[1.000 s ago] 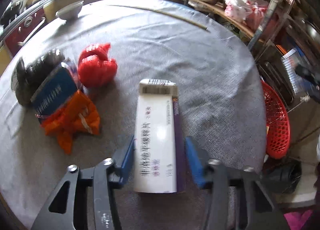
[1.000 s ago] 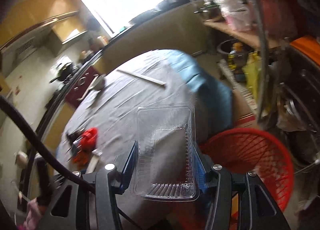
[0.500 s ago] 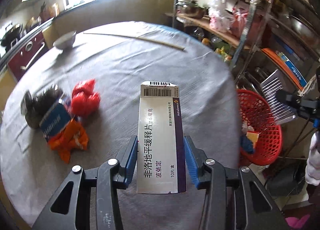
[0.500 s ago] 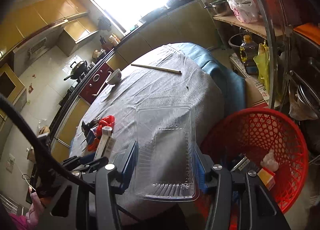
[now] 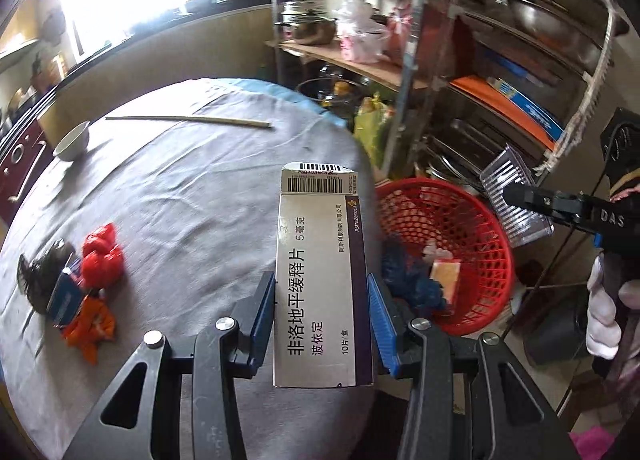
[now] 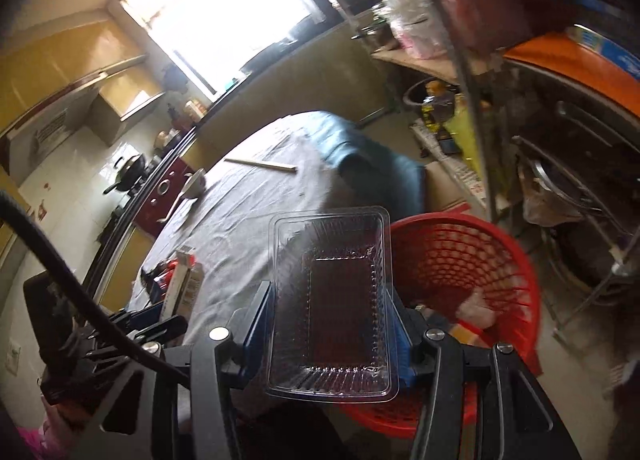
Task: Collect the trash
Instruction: 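Carry the tray and white box over the red basket and open both tools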
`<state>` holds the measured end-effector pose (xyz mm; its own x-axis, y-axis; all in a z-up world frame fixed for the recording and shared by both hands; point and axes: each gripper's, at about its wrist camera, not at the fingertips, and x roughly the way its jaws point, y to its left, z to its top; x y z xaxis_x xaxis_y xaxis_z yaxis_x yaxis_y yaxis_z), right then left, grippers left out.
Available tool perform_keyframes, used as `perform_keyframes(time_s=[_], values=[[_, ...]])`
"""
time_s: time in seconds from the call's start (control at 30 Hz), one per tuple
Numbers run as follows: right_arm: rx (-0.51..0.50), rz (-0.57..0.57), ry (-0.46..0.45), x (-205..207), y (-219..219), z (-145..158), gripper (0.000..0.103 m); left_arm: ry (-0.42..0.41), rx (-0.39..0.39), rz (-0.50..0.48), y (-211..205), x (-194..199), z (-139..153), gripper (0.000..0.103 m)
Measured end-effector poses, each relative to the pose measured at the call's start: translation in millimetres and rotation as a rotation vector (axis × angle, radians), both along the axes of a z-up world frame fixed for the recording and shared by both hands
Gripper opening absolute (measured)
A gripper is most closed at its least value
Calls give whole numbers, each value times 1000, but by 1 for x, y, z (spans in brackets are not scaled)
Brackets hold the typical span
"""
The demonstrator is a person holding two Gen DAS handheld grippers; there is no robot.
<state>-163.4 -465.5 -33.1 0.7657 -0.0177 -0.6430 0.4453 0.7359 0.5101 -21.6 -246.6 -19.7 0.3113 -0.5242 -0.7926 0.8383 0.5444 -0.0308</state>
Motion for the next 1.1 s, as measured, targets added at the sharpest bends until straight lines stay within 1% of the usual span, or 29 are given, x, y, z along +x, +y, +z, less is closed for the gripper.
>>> perform_keyframes(time_s=[0.17,0.37,0.63,1.1], values=[[2,-55,-4,-20,-18,2,55,-15,14,-50,-16,-16,1,47],[13,-53,-20,-23,-18,2,55,-50,32,-90,-36,-31,3,47],[30,-73,-28,-32,-21,-4,55,-102,70,-107,-57,-41,3,47],[87,-92,-24,-42,-35,-22,56,-120,141,-111,-80,-45,-10,47]])
